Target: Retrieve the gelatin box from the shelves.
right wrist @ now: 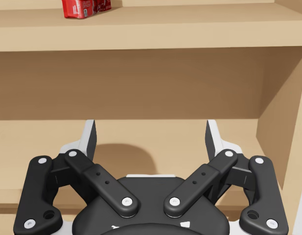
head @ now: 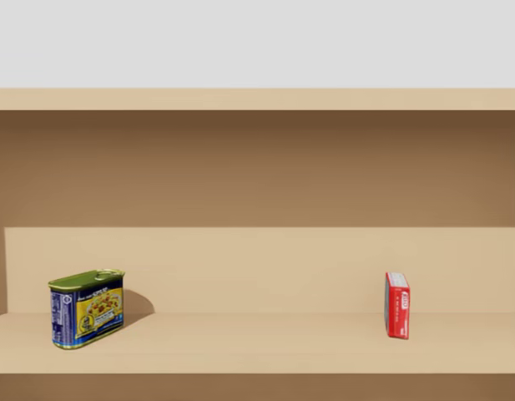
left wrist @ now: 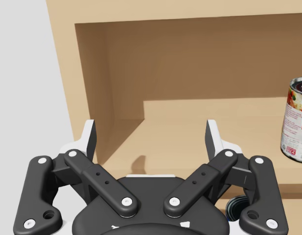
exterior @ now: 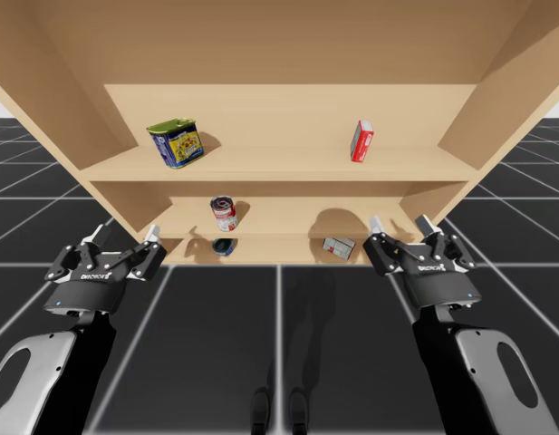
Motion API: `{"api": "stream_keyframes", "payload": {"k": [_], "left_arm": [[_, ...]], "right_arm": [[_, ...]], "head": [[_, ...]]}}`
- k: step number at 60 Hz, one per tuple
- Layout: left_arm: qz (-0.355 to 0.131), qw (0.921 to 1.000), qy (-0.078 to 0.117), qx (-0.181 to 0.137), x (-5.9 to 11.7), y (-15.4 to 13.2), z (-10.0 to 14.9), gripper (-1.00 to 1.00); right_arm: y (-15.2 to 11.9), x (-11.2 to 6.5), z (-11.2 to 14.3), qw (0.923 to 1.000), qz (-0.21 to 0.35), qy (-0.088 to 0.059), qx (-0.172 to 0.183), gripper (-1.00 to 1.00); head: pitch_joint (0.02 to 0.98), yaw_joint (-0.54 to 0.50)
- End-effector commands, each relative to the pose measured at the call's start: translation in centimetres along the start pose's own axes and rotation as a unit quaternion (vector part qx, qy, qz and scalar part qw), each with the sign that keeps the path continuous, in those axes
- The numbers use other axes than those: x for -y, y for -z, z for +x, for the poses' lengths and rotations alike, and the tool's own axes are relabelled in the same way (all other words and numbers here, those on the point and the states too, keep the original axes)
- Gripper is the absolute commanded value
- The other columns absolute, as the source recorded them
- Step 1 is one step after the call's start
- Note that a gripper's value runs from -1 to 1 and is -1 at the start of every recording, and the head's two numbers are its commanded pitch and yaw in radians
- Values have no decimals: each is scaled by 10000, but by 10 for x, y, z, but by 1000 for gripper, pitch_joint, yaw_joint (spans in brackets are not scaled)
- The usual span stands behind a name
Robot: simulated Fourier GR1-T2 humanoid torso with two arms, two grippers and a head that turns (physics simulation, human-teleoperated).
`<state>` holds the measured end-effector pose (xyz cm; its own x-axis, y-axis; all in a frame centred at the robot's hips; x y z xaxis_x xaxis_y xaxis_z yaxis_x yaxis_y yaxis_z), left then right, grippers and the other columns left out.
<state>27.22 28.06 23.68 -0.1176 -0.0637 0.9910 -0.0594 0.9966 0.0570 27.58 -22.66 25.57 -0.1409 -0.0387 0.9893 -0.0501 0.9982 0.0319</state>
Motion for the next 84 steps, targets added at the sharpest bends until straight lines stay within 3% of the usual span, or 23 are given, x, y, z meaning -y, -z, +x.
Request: {"api": "stream_keyframes", "payload": {"k": [1,4,17,33,46,52,55,57,60,77,84], "left_arm": [[15,10000,10,-3,-1,0,0,-1000],[19,10000,13,-6,-1,0,0,-1000],[5,10000,35,-16,0,0,-1,-1000],[-52,10000,62,-8,2,0,-2,-1000],[-66,9999,75,-12,5,-1,-2,-1000],[-62,10000,77,-13,6,-1,-2,-1000],[-60,10000,73,-14,6,-1,-2,-1000],[-58,10000,71,-14,6,-1,-2,-1000],[-52,10000,70,-12,6,-1,-2,-1000],[-46,10000,-25,-14,4,-1,-1,-1000],[-85,9999,-74,-16,3,-1,0,-1000]], "right_arm": [[-3,-2,-1,10000,-55,-23,42,-1000],[-4,-3,1,10000,16,-74,34,-1000],[1,1,-2,9999,69,49,-119,-1000],[1,2,-1,9999,53,58,-101,-1000],[-2,0,4,9998,98,144,-74,-1000],[-10,-5,16,9999,19,62,91,-1000],[-12,-11,22,9990,-405,-194,-26,-1000],[-14,-13,26,9992,-383,-102,-12,-1000],[-19,-19,33,9992,-387,-107,21,-1000],[-27,-50,94,9976,-339,-523,294,-1000],[-22,-60,111,9974,-315,-569,314,-1000]], "head": [[62,-2],[66,-1],[126,-38],[227,-258],[246,-274],[251,-273],[257,-268],[258,-265],[263,-265],[278,-280],[278,-287]]}}
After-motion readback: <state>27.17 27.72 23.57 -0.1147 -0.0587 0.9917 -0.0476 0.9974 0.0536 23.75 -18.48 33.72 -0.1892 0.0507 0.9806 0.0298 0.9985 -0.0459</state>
